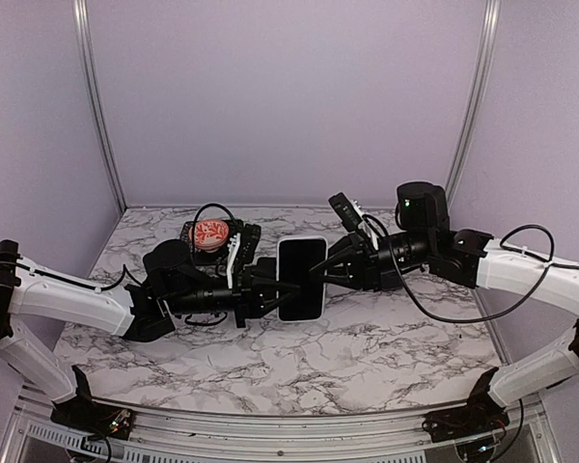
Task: Put the phone into the phone case
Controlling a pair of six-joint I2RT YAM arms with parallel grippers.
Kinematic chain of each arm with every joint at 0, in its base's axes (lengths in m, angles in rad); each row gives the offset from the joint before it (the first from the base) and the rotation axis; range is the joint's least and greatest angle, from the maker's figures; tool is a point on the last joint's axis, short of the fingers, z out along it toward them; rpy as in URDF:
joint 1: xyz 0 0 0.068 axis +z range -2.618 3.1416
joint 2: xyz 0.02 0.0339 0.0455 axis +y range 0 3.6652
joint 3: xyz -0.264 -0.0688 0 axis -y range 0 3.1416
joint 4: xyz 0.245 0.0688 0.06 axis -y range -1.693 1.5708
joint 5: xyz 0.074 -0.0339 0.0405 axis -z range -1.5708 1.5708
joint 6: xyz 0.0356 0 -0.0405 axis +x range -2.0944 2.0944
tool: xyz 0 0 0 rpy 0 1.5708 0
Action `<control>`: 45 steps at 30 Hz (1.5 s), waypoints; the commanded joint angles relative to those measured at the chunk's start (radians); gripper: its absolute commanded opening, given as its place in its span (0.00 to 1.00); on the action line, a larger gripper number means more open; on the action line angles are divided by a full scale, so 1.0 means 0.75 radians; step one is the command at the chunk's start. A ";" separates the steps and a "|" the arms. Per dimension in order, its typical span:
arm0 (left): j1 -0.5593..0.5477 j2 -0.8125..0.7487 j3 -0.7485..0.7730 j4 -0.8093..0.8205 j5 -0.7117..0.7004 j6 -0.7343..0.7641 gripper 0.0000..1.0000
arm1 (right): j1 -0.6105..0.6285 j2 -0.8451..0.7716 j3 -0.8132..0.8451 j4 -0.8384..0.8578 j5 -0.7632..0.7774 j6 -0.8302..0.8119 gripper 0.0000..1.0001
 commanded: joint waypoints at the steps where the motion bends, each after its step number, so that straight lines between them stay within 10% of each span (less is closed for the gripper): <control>1: -0.006 -0.037 0.028 0.078 -0.009 -0.014 0.00 | -0.001 0.002 -0.019 0.011 -0.005 0.051 0.00; 2: -0.006 -0.037 0.028 0.078 -0.015 -0.026 0.00 | -0.002 -0.002 -0.023 0.012 0.013 0.067 0.00; 5: -0.004 -0.049 0.006 0.047 -0.153 -0.080 0.87 | -0.023 0.010 -0.018 -0.071 0.114 0.115 0.00; 6: -0.003 -0.058 0.002 0.001 -0.241 -0.090 0.97 | -0.038 0.024 -0.016 -0.106 0.150 0.141 0.00; 15: 0.055 -0.096 0.138 -0.812 -1.039 -0.178 0.99 | -0.100 0.241 -0.205 -0.005 0.120 0.706 0.00; 33: 0.067 -0.102 0.126 -0.921 -1.130 -0.245 0.99 | -0.127 0.585 -0.279 0.126 0.214 0.834 0.01; 45: 0.067 -0.258 0.049 -1.134 -1.214 -0.414 0.99 | -0.123 0.563 -0.391 0.125 0.485 0.892 0.23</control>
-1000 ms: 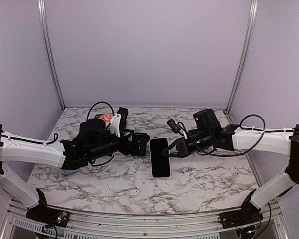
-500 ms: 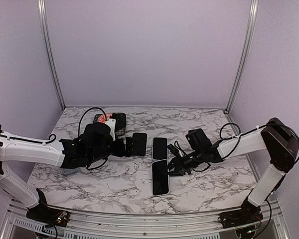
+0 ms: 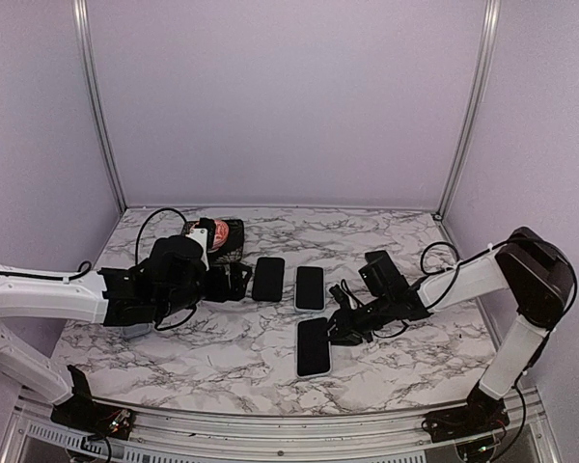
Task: Put the phone into the phone case
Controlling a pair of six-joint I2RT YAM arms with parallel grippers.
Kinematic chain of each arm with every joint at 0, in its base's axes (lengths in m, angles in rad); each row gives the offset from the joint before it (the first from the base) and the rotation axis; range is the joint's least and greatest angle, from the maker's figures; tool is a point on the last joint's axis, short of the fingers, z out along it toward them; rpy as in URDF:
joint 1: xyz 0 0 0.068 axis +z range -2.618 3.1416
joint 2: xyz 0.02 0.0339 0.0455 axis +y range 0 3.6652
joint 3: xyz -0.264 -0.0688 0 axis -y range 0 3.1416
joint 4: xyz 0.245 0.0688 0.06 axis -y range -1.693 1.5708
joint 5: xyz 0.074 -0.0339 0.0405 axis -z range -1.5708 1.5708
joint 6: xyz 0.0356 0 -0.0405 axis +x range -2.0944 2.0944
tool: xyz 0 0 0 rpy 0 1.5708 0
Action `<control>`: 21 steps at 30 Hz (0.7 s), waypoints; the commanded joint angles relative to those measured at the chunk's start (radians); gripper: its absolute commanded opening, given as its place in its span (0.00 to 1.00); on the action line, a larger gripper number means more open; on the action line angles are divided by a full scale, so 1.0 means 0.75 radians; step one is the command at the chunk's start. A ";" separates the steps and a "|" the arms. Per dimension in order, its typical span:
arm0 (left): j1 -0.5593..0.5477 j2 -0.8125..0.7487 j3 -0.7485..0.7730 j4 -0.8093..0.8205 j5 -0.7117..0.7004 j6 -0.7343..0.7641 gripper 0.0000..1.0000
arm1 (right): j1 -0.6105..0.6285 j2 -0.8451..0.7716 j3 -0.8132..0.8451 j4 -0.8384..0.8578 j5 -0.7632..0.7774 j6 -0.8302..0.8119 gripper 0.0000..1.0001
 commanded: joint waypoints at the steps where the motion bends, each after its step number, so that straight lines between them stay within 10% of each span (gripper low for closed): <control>1: 0.006 -0.112 -0.061 -0.141 -0.078 -0.111 0.99 | -0.002 0.003 -0.044 -0.005 0.209 -0.007 0.25; 14: 0.011 -0.271 -0.014 -0.604 -0.313 -0.113 0.99 | 0.039 -0.172 0.043 -0.394 0.629 -0.172 0.48; 21: 0.216 -0.336 -0.056 -0.815 0.017 -0.054 0.99 | 0.054 -0.361 0.268 -0.829 1.098 -0.340 0.51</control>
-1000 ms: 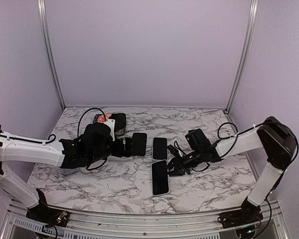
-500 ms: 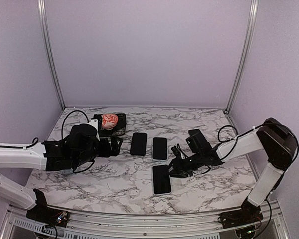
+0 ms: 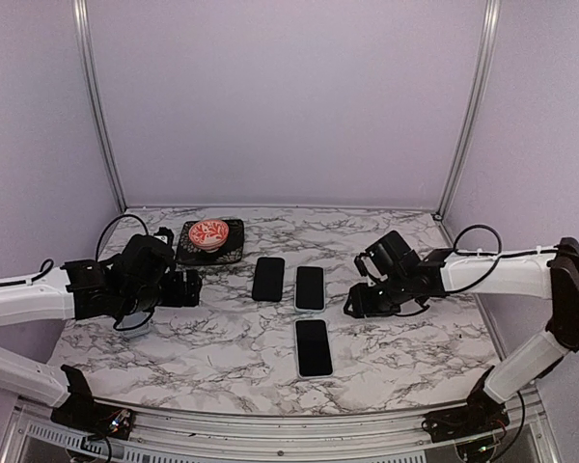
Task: Put the phone into the phone case
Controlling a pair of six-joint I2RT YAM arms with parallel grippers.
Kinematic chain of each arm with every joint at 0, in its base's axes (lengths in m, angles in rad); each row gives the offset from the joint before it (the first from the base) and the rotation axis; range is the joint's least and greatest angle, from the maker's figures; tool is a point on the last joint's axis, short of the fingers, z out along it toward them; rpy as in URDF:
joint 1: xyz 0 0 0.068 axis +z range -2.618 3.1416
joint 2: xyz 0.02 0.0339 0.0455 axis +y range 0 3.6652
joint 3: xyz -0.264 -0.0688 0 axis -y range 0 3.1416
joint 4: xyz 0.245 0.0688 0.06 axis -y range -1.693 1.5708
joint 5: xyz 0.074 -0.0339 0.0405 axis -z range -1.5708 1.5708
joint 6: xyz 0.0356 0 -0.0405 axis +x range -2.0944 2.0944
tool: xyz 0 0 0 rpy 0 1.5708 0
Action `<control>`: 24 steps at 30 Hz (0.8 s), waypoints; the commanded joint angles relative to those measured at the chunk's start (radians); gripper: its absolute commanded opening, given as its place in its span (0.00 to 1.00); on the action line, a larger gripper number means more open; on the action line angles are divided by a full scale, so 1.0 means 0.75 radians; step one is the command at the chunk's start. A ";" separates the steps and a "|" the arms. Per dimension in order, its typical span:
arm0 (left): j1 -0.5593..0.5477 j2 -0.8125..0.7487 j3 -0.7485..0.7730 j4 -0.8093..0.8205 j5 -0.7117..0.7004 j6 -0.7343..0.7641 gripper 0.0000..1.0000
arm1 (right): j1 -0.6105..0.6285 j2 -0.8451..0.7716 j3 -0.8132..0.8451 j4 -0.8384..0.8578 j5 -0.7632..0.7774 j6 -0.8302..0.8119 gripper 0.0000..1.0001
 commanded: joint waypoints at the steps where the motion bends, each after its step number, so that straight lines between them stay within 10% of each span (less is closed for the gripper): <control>1: 0.136 -0.057 -0.023 -0.255 0.173 0.043 0.98 | 0.011 -0.147 0.142 -0.339 0.398 -0.123 0.52; 11: 0.477 0.334 0.053 -0.359 0.365 0.108 0.66 | 0.006 -0.322 0.102 -0.386 0.334 -0.163 0.52; 24: 0.521 0.506 0.030 -0.298 0.231 0.015 0.49 | 0.005 -0.320 0.112 -0.459 0.279 -0.261 0.52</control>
